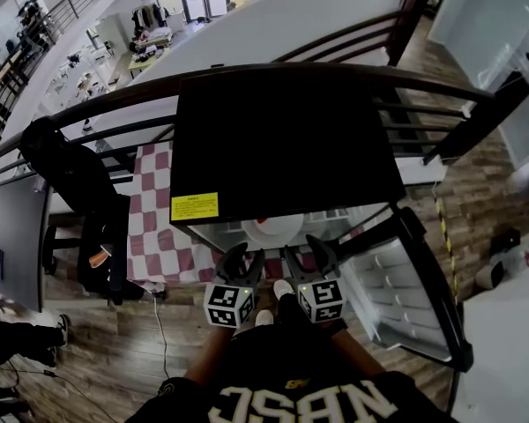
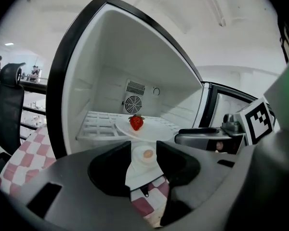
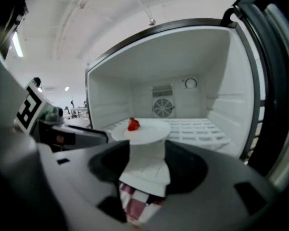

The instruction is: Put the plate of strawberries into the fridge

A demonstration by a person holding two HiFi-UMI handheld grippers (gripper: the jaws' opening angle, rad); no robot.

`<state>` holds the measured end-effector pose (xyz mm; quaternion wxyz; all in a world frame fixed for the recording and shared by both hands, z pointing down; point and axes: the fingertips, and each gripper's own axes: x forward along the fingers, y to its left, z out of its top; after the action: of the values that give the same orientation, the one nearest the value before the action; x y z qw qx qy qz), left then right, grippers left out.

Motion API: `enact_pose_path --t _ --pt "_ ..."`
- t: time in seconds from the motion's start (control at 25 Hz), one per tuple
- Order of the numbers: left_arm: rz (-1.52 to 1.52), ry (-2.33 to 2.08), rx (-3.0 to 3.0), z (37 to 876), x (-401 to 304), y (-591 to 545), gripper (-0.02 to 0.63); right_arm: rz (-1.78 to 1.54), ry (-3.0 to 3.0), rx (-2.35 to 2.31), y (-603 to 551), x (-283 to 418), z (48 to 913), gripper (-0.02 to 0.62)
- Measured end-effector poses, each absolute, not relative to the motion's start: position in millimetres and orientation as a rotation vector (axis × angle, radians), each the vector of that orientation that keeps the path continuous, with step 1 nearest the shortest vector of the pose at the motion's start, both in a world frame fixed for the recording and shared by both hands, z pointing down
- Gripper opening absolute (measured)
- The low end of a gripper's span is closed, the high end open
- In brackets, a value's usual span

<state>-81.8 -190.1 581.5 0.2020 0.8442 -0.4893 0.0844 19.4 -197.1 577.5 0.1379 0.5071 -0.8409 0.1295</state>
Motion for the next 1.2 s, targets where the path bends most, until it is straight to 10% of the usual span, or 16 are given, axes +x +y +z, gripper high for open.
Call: enact_pose_path --t 0.44,1.2 --pt "0.31 -1.421 2.424 582.4 -74.6 -193.7 0.095 0.346 -2.441 1.443 -194.1 5.4 574.5 0.06" --pt "0.363 -1.447 2.356 587.0 -74.6 -230.2 0.035 0.34 -2.448 1.404 -231.9 -1.0 577.2 0.043"
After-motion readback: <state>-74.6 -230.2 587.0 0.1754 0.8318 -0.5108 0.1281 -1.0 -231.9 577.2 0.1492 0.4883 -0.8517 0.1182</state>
